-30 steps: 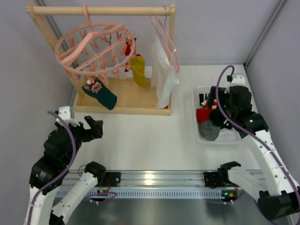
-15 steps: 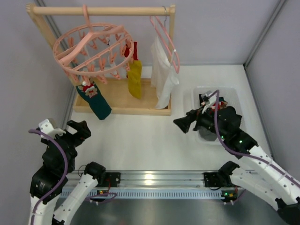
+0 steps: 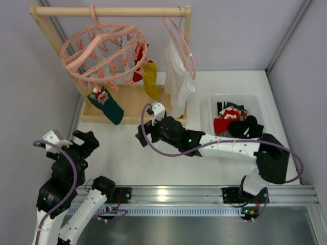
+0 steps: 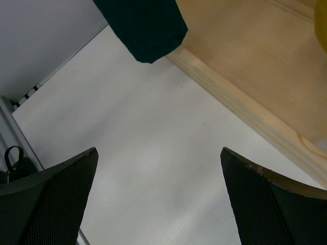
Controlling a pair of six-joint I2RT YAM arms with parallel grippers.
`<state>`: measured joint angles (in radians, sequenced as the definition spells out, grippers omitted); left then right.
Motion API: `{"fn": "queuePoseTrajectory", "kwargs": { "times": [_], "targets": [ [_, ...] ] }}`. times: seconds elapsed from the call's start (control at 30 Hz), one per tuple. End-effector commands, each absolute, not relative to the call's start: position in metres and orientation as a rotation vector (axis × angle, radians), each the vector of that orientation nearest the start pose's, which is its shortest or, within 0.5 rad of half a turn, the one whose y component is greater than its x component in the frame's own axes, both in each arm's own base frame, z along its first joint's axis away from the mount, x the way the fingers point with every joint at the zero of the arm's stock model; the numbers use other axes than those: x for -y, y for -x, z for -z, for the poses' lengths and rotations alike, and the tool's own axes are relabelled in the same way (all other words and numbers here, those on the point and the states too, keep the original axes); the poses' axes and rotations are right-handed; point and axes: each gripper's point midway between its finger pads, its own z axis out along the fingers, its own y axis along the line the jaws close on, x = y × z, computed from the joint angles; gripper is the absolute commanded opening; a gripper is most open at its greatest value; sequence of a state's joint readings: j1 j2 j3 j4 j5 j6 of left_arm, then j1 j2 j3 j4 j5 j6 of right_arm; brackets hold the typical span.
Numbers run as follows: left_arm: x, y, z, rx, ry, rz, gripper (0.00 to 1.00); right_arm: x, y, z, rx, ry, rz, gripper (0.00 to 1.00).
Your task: Remove the socks clipped to the hanger
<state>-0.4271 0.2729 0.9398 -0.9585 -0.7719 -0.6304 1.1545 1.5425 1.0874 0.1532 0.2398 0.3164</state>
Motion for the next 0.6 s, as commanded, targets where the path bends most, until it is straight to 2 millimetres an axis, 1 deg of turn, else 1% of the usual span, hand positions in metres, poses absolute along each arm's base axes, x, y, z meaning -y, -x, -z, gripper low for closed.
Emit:
{"fn": "queuePoseTrajectory", "kwargs": {
  "times": [0.0,0.03,0.07,0.13,0.17,0.23,0.27,0.33,0.37,0.43,0.47,0.53,0.57],
  "targets": [
    [-0.046,-0.155,-0.291,-1.623,0.703,0.046,0.98,-0.481,-0.250,-0.257,-1.691,0.556,-0.814,0.99],
    [-0.046,-0.155,-0.290,-1.625,0.699,0.046,0.98,-0.492,-0.252,-0.256,-1.679,0.584,-0.815,0.99],
    [-0.046,-0.155,-0.291,-1.625,0.698,0.048,0.98,-0.508,-0.259,-0.256,-1.673,0.580,-0.817,0.99],
    [-0.046,-0.155,-0.290,-1.627,0.699,0.045,0.98,-0.522,-0.268,-0.253,-1.666,0.571,-0.805,0.99],
    [-0.045,-0.155,-0.291,-1.624,0.698,0.051,0.98,-0.535,-0.274,-0.252,-1.660,0.569,-0.802,0.99],
    [-0.046,-0.155,-0.291,-1.624,0.699,0.050,0.98,-0.548,-0.280,-0.249,-1.650,0.573,-0.800,0.99],
    [-0.046,-0.154,-0.292,-1.618,0.700,0.054,0.98,-0.559,-0.283,-0.246,-1.640,0.583,-0.803,0.99],
    [-0.046,-0.154,-0.292,-1.619,0.696,0.055,0.98,-0.572,-0.285,-0.248,-1.601,0.608,-0.813,0.99],
    [-0.046,-0.154,-0.292,-1.620,0.696,0.057,0.98,-0.580,-0.288,-0.246,-1.588,0.613,-0.813,1.00],
    [-0.045,-0.153,-0.293,-1.614,0.688,0.067,0.98,-0.588,-0.294,-0.245,-1.558,0.632,-0.791,0.99],
    [-0.045,-0.153,-0.293,-1.613,0.687,0.069,0.98,-0.596,-0.298,-0.242,-1.550,0.631,-0.785,1.00],
    [-0.044,-0.151,-0.295,-1.602,0.679,0.086,0.98,-0.603,-0.306,-0.239,-1.533,0.643,-0.752,0.99],
    [-0.044,-0.151,-0.295,-1.601,0.676,0.088,0.98,-0.610,-0.311,-0.235,-1.526,0.638,-0.742,1.00]
  ]
}}
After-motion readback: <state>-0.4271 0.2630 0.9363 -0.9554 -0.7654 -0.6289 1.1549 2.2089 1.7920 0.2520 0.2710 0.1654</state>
